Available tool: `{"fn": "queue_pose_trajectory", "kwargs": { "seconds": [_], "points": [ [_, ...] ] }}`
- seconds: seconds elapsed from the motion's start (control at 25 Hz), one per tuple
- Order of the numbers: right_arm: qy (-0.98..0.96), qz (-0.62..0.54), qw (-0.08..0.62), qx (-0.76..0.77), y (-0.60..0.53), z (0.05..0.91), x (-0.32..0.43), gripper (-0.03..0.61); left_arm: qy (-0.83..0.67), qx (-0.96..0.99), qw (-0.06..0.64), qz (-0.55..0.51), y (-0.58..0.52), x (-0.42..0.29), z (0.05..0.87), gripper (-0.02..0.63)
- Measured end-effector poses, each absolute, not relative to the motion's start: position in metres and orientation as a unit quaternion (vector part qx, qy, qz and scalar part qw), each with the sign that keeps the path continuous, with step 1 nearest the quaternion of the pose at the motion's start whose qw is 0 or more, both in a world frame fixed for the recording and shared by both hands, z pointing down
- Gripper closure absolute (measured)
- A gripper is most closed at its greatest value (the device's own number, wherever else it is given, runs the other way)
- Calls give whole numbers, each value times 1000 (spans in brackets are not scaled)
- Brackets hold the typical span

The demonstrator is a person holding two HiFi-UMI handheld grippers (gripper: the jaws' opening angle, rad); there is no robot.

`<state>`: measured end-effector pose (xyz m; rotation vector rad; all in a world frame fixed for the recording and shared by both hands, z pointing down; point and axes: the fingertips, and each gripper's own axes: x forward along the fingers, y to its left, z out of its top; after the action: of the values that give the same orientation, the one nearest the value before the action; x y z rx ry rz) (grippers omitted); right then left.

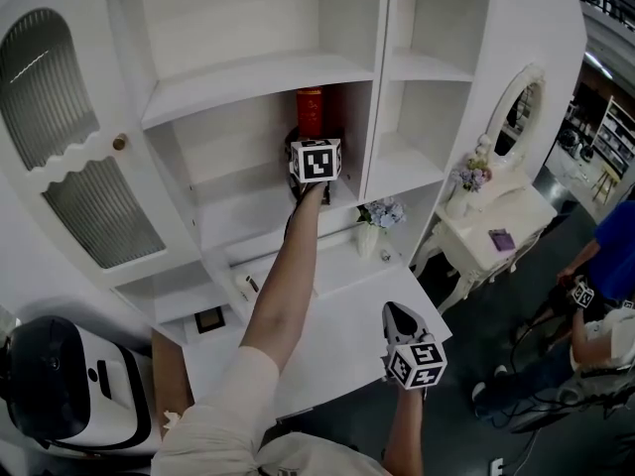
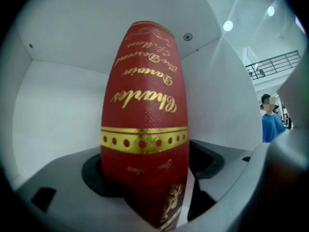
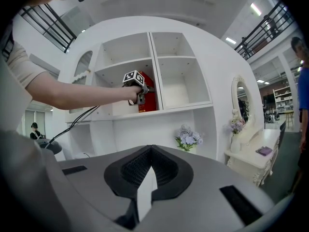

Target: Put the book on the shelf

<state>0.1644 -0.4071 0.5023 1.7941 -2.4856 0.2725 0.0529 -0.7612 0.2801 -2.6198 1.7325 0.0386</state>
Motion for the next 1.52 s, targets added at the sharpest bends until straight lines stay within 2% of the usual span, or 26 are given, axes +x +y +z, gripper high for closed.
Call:
{"fn": "queue_pose_trajectory", "kwargs": {
  "seconds": [0.68,1.52],
  "points": [
    [-824,79,28,561,-397,494,133,552,433,-900,39,-36,-709,71,293,221],
    [-840,70,14,539,-364,483,113,552,492,-868,54,-26,-638,0,301,221]
  ]
}}
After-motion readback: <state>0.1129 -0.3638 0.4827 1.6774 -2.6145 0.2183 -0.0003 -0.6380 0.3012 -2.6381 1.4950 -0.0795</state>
